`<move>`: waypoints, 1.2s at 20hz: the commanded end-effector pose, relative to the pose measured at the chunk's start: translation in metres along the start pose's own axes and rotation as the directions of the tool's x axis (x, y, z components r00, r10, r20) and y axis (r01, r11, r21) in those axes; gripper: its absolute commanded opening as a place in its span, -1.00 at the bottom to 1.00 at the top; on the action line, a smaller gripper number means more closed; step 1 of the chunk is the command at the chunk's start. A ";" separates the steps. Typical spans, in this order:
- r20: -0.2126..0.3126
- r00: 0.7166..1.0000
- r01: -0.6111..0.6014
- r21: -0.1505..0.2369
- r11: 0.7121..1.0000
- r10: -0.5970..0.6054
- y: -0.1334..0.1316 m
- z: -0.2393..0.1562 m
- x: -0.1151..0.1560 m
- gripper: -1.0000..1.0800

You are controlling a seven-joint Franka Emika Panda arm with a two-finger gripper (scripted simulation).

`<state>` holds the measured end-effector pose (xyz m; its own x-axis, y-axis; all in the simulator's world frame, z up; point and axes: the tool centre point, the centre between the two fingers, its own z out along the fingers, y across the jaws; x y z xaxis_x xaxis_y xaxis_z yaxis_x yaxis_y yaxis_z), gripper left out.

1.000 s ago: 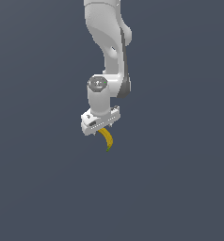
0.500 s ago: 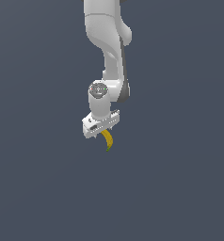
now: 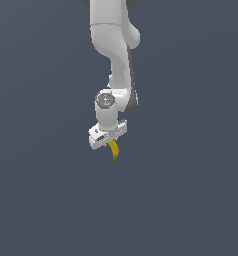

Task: Pick up the object and move it to a goal position.

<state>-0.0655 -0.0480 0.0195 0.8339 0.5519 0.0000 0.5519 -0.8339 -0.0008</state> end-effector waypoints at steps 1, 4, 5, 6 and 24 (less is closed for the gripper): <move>0.000 1.000 -0.003 -0.001 1.000 0.003 0.002 0.001 -0.001 -1.00; 0.000 1.000 -0.003 -0.001 1.000 0.003 0.002 0.001 -0.001 -1.00; 0.000 1.000 -0.003 -0.001 1.000 0.003 0.002 0.001 -0.001 -1.00; 0.000 1.000 -0.003 -0.001 1.000 0.003 0.002 0.001 -0.001 -1.00; 0.000 1.000 -0.002 -0.002 1.000 0.002 -0.093 -0.037 0.031 -1.00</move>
<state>-0.0877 0.0320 0.0498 0.8347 0.5507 -0.0019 0.5507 -0.8347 -0.0006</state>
